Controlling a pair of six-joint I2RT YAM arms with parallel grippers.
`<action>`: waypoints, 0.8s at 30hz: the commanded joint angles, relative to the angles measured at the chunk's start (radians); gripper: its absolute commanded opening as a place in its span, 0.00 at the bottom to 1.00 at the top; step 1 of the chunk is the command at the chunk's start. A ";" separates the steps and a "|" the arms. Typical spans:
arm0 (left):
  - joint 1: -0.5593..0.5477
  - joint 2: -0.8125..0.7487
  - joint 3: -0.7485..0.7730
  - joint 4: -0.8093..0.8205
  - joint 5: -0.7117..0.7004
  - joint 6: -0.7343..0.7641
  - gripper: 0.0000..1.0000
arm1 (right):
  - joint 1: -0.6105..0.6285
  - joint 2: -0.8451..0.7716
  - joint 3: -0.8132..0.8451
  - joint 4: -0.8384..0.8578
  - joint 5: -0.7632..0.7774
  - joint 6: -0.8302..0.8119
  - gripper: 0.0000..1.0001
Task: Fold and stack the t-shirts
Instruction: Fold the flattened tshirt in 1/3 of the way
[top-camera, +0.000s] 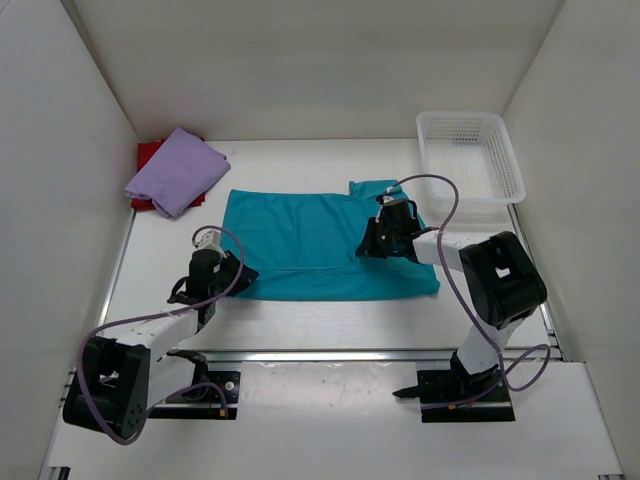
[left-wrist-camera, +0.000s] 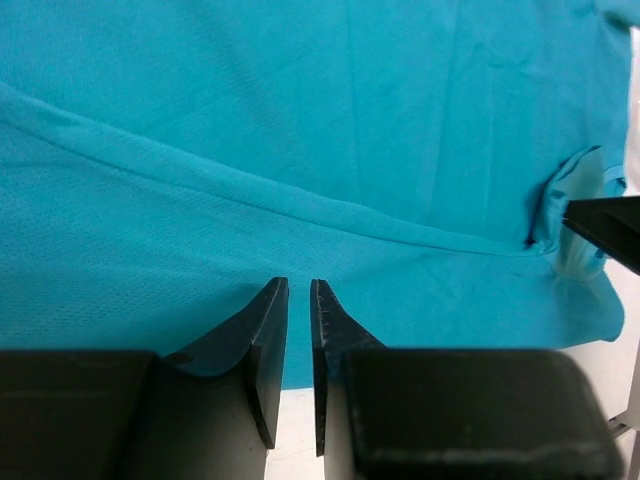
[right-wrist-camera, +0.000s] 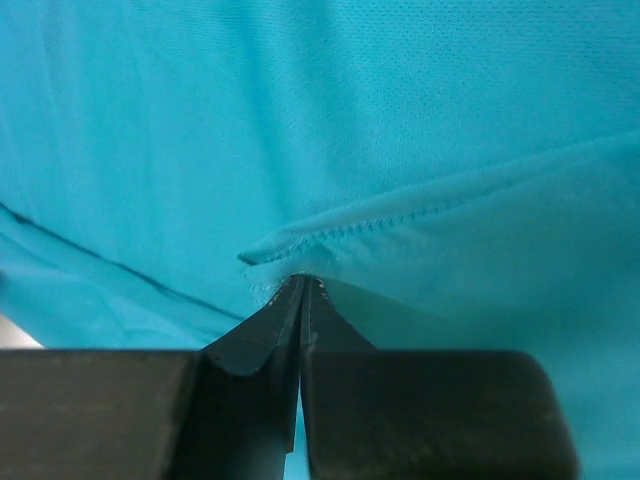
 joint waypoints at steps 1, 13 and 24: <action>0.001 -0.048 0.003 0.005 0.003 0.001 0.26 | -0.002 0.025 0.040 0.042 -0.014 0.005 0.00; -0.321 0.138 0.150 0.044 -0.086 -0.008 0.25 | 0.018 -0.240 -0.043 -0.049 0.070 -0.050 0.00; -0.260 0.236 0.104 0.070 -0.048 0.022 0.26 | 0.141 -0.268 -0.230 -0.058 0.061 -0.056 0.00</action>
